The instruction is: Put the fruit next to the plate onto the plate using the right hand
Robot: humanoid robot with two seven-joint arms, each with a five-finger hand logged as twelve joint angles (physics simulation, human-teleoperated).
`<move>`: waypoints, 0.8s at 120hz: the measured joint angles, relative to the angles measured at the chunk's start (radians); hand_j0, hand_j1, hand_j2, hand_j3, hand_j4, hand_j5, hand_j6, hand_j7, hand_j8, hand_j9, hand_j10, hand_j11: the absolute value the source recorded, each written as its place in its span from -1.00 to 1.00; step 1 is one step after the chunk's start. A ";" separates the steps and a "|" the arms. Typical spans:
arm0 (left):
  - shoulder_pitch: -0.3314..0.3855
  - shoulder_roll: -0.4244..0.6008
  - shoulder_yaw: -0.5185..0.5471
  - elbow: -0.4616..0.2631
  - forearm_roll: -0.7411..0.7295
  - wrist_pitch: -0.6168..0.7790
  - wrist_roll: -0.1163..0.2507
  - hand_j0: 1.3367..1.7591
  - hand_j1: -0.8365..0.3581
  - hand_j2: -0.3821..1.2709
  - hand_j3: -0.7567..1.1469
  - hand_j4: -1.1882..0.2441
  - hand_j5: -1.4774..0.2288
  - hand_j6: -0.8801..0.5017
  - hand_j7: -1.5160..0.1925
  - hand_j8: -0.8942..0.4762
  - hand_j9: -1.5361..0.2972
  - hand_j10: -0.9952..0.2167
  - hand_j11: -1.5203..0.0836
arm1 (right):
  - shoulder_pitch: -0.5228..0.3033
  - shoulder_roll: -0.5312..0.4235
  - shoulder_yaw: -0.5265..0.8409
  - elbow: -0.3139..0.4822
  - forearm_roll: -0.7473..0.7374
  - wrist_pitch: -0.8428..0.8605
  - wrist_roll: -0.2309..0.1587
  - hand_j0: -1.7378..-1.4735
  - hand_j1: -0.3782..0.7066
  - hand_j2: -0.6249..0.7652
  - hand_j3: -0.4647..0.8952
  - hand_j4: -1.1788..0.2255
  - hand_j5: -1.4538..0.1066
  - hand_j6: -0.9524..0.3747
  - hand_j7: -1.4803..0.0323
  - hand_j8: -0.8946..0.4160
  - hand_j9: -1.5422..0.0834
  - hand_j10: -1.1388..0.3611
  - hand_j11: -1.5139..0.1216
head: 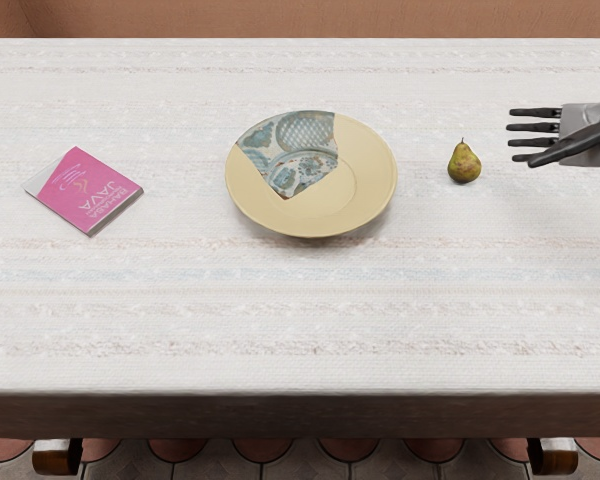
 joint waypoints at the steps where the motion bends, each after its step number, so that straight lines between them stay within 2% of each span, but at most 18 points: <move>1: -0.001 0.000 0.000 0.000 0.000 0.000 0.000 0.52 0.94 -0.53 -0.21 0.63 0.70 0.24 0.74 0.28 0.65 0.61 0.86 | 0.000 0.000 0.000 0.001 0.000 0.000 0.000 -0.40 -0.95 -0.10 -0.32 0.68 0.86 0.44 0.96 0.37 0.90 0.52 0.85; 28: 0.000 0.000 -0.001 0.000 0.000 0.000 0.000 0.52 0.94 -0.53 -0.21 0.63 0.70 0.24 0.74 0.28 0.65 0.61 0.86 | 0.012 0.018 0.000 0.002 -0.021 0.000 0.000 -0.40 -0.95 -0.10 -0.32 0.68 0.86 0.44 0.96 0.37 0.90 0.52 0.85; 62: 0.000 0.000 0.000 0.000 0.000 0.000 0.000 0.52 0.94 -0.53 -0.21 0.63 0.70 0.24 0.74 0.28 0.65 0.61 0.86 | 0.135 0.134 -0.005 0.002 -0.267 0.000 0.000 -0.40 -0.95 -0.10 -0.32 0.68 0.86 0.44 0.96 0.37 0.90 0.52 0.85; 96: 0.004 0.000 0.000 0.001 0.000 0.000 0.000 0.52 0.94 -0.53 -0.21 0.63 0.70 0.24 0.74 0.28 0.65 0.61 0.86 | 0.167 0.268 -0.076 0.007 -0.624 -0.020 0.000 -0.40 -0.95 -0.10 -0.32 0.68 0.86 0.43 0.96 0.36 0.90 0.52 0.85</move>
